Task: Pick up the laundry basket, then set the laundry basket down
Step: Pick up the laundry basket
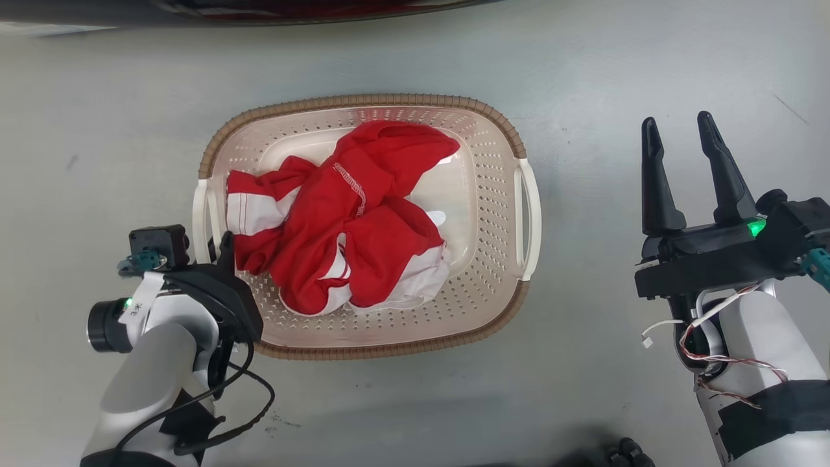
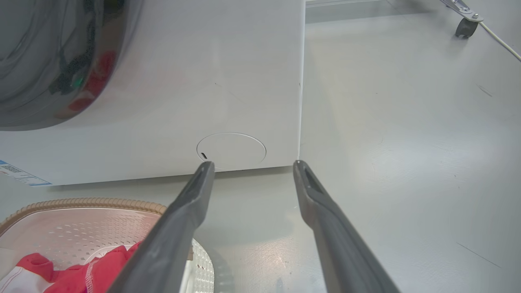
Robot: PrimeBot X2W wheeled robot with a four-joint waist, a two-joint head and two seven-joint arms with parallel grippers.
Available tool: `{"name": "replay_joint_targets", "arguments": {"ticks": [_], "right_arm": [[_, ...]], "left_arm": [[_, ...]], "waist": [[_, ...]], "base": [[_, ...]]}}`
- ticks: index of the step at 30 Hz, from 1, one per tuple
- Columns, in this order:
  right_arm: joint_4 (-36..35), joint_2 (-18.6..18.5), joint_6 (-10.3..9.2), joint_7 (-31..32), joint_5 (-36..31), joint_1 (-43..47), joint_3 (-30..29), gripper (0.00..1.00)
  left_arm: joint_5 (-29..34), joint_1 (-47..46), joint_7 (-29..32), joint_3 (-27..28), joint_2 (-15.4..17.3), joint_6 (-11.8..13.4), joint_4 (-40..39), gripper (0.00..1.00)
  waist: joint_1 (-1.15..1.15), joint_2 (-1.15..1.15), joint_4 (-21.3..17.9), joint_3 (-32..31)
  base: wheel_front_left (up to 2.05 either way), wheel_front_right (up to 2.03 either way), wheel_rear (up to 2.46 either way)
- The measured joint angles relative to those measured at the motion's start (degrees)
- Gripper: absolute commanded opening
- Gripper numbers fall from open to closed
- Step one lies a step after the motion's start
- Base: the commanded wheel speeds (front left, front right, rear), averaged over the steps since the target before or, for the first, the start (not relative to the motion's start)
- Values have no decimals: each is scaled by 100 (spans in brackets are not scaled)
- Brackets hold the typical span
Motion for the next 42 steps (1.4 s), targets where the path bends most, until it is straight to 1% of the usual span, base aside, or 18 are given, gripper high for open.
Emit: {"name": "replay_joint_targets", "arguments": {"ticks": [6,7,8,9,10,15,19,22,24,28,34,42], "right_arm": [[32,0,27,0,-47,1,-16,100],[36,0,34,0,-51,1,-16,100],[42,0,36,0,-62,1,-21,100],[44,1,48,0,-88,1,-25,100],[47,1,49,0,-102,1,-31,100],[105,3,51,0,-136,2,-69,100],[176,2,55,0,-137,7,-113,100],[256,-2,57,0,-140,21,-158,100],[309,-8,57,0,-140,43,-188,100],[424,-64,57,0,-196,114,-248,100],[550,-78,57,0,-197,138,-316,100],[686,-68,57,0,-255,291,-345,100]], "left_arm": [[-129,-20,156,51,-62,-131,164,0],[-159,-25,181,43,-60,-142,189,26],[-191,-41,212,45,-64,-181,220,29],[-203,-63,266,44,-66,-188,260,49],[-203,-69,305,40,-77,-189,316,100],[-237,-94,281,43,-94,-192,371,100],[-183,-108,82,15,-87,-183,374,100],[-180,-110,-168,35,-53,-165,350,100],[-180,-109,-386,70,-31,-89,316,100],[-172,-104,-710,104,-38,-82,198,100],[-7,-29,-820,73,-58,-56,-49,100],[122,362,-822,43,-83,20,-542,100]], "waist": [[0,0,22,-22],[0,0,23,-26],[0,0,25,-30],[0,0,26,-34],[0,0,27,-37],[0,1,43,-72],[0,1,71,-162],[0,1,99,-261],[0,1,123,-347],[0,1,182,-563],[0,1,285,-976],[0,1,399,-1613]], "base": [[0,0,0],[0,0,0],[0,0,0],[0,0,0],[0,0,0],[0,0,0],[0,0,0],[0,0,0],[0,0,0],[0,0,0],[0,0,0],[0,0,0]]}}
